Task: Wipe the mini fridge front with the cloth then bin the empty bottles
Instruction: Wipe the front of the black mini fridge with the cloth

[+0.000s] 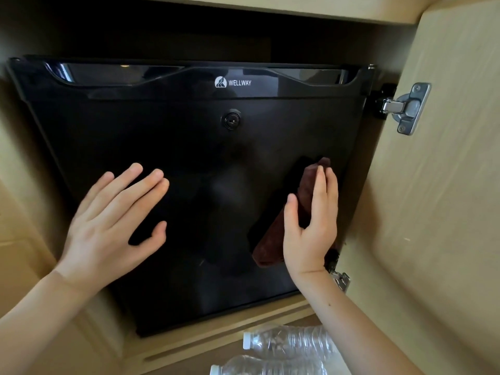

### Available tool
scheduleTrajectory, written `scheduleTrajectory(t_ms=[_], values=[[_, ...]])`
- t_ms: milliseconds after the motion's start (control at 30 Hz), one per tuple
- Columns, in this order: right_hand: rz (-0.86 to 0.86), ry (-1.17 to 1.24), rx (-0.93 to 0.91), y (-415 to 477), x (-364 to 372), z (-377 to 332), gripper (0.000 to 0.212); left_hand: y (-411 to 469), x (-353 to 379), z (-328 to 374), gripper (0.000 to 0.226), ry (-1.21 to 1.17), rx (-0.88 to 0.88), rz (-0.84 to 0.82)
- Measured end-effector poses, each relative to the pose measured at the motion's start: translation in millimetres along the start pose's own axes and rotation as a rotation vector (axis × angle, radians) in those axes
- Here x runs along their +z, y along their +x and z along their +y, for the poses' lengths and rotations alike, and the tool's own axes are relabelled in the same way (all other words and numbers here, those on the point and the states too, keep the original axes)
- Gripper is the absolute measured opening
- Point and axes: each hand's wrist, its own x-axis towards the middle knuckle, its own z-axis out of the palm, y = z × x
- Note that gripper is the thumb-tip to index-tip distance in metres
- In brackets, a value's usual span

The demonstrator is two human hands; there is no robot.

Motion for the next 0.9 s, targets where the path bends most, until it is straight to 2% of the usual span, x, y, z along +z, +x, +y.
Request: scheduleTrajectory(t_ms=[267, 400, 533, 767, 900], values=[[0.15, 0.067, -0.024, -8, 9, 20, 0.042, 15, 2, 7, 0.061, 0.068, 0.079, -0.031], [0.13, 0.065, 0.139, -41, 2, 28, 0.046, 46, 14, 31, 0.058, 0.029, 0.074, -0.054], [0.232, 0.067, 0.256, -37, 5, 17, 0.043, 61, 21, 55, 0.058, 0.017, 0.033, -0.079], [0.296, 0.068, 0.097, 3, 15, 5, 0.039, 60, 25, 51, 0.06, 0.032, 0.061, -0.077], [0.308, 0.078, 0.107, -19, 16, 23, 0.038, 60, 28, 51, 0.058, 0.047, 0.065, -0.053]])
